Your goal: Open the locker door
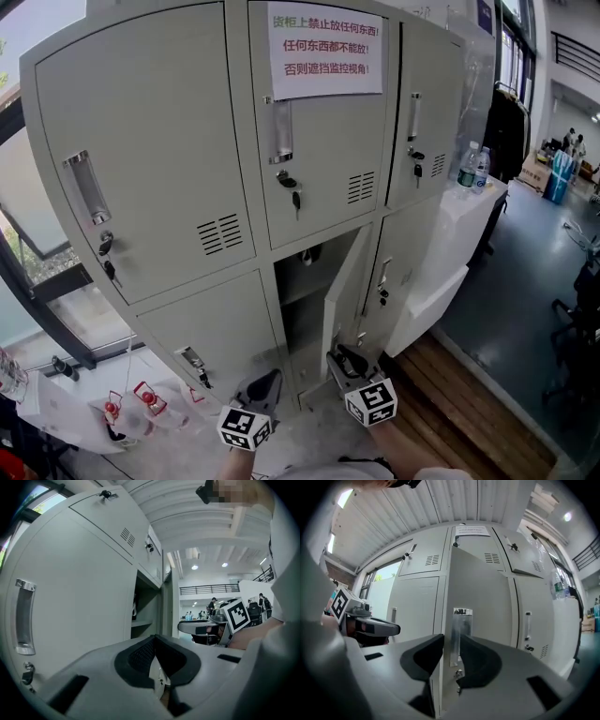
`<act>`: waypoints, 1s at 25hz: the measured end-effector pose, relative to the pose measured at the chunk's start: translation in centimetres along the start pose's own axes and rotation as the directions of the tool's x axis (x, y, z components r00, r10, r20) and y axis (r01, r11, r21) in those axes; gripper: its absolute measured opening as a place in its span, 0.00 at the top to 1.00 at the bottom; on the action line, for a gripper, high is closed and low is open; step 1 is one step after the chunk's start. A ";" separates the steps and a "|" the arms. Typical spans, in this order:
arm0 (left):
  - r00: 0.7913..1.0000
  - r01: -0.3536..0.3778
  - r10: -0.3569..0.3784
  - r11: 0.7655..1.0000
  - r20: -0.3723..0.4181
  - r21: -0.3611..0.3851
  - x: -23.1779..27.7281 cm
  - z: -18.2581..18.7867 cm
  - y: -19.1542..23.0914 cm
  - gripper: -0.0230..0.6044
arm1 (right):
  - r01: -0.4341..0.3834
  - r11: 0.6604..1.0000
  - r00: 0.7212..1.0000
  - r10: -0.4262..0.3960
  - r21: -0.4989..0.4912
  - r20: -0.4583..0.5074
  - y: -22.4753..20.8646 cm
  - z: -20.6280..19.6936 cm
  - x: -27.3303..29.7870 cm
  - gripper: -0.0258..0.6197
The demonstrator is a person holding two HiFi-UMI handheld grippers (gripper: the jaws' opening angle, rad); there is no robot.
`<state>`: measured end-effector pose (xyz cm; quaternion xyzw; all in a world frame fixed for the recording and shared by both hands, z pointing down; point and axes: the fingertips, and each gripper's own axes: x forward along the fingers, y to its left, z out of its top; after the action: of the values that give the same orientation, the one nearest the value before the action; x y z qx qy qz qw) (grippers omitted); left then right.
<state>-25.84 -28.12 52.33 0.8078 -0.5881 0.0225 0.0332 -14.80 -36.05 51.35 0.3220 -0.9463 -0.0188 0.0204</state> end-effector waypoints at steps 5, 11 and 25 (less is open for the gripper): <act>0.999 0.053 -0.053 0.999 -0.001 0.002 1.1 0.1 -2.0 0.95 | 0.045 0.999 0.999 -0.045 -0.012 -0.006 -1.2 -0.1 -2.3 0.80; 0.994 0.111 -0.111 0.994 0.006 0.009 2.4 0.4 -4.4 0.95 | 0.103 0.995 0.995 -0.103 -0.016 -0.014 -3.1 -0.3 -4.8 0.78; 0.974 0.226 -0.226 0.974 0.018 0.014 6.0 1.1 -8.8 0.95 | 0.263 0.965 0.965 -0.262 0.018 -0.030 -9.0 -0.9 -10.4 0.77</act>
<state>-15.58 -31.19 51.49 0.8698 -0.4925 0.0141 0.0251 -1.03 -36.78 51.58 0.4448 -0.8952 -0.0065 0.0269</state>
